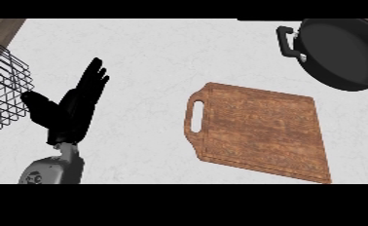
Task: Pick the pear from the cutting board and place it in the pot
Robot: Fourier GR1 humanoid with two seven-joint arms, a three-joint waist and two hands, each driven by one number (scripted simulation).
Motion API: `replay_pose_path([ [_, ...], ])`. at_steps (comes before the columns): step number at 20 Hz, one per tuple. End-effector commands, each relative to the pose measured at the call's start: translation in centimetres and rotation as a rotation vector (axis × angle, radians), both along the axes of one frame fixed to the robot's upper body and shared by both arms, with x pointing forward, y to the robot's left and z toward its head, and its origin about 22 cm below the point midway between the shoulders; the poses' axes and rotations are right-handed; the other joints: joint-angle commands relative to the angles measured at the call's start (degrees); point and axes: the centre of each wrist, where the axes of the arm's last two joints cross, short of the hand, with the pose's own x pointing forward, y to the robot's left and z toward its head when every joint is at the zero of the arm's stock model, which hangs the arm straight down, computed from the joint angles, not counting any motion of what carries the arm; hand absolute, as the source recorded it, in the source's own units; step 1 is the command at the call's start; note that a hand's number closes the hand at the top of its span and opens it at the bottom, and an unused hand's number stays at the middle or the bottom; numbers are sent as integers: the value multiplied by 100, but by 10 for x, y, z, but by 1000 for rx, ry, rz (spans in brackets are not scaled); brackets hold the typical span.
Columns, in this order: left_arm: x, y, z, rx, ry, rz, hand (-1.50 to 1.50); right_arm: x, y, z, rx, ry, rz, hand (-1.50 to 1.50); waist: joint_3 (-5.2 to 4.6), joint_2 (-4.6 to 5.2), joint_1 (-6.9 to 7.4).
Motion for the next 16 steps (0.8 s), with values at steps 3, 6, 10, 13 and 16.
replay_pose_path([
  [3,-20,-9,-4,-8,4,-36,0,35,18,36,44,3,-23,150,1,28,175],
  [6,7,0,9,-10,3,-15,0,62,37,20,81,19,-11,150,1,30,92],
  [10,15,-11,4,-5,3,-14,0,88,34,4,91,66,-44,150,3,42,91],
  [13,-3,-4,-11,-4,-2,-16,0,108,31,-4,96,91,-43,150,3,54,153],
  [16,-9,-15,-8,-3,9,-34,0,116,16,-29,124,99,-53,150,8,58,157],
])
